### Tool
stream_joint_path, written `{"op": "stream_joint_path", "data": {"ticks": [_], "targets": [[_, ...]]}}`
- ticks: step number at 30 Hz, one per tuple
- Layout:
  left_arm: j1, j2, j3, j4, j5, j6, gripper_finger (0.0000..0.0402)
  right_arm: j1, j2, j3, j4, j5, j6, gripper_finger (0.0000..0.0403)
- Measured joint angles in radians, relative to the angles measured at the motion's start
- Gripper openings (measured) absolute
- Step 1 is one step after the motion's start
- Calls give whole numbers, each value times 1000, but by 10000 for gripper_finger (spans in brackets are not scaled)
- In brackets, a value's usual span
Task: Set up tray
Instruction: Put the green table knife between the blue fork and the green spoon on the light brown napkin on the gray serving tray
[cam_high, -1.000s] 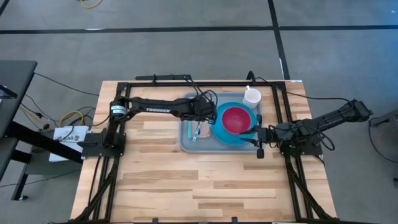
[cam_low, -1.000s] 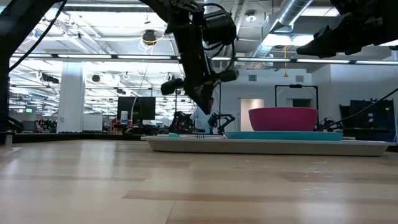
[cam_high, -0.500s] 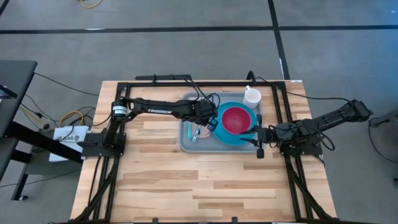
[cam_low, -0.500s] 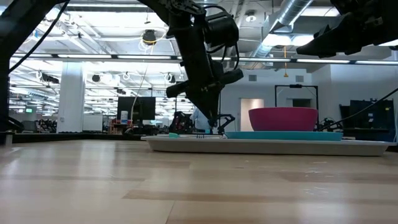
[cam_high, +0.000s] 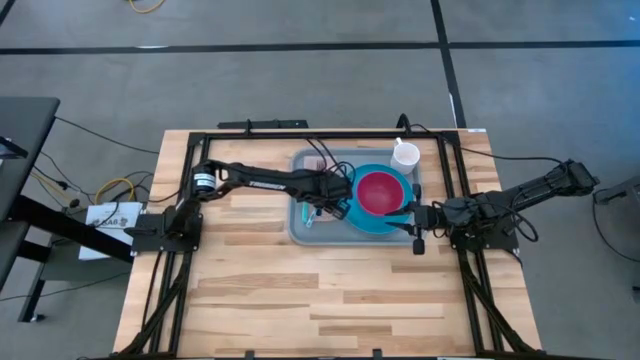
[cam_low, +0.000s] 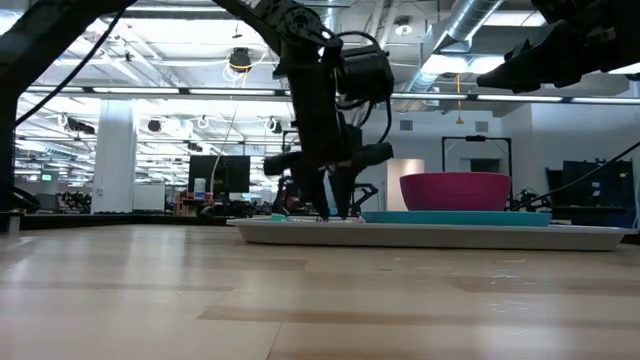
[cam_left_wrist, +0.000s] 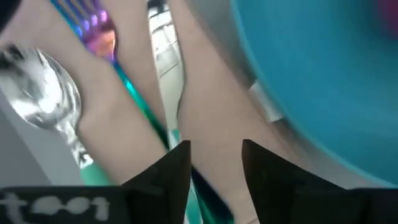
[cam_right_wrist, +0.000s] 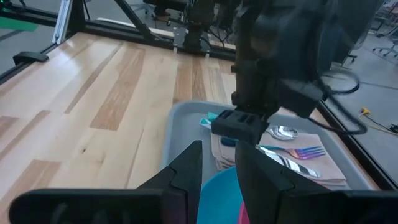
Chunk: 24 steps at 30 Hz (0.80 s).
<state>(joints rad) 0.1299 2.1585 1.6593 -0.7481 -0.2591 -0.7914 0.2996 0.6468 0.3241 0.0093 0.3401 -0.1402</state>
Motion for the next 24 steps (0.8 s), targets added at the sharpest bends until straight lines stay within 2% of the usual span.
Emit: {"op": "stream_joint_path", "data": {"ticks": [5,17,24], "targets": [[3,-6,52,-55,-44,51,114,0,0,0,-1,0,-1,91],[7,32,54,-155,-36,15,88,0,0,0,-1,0,-1,91],[0,82,56,-146,-40,10,87,0,0,0,-3,0,0,91]]}}
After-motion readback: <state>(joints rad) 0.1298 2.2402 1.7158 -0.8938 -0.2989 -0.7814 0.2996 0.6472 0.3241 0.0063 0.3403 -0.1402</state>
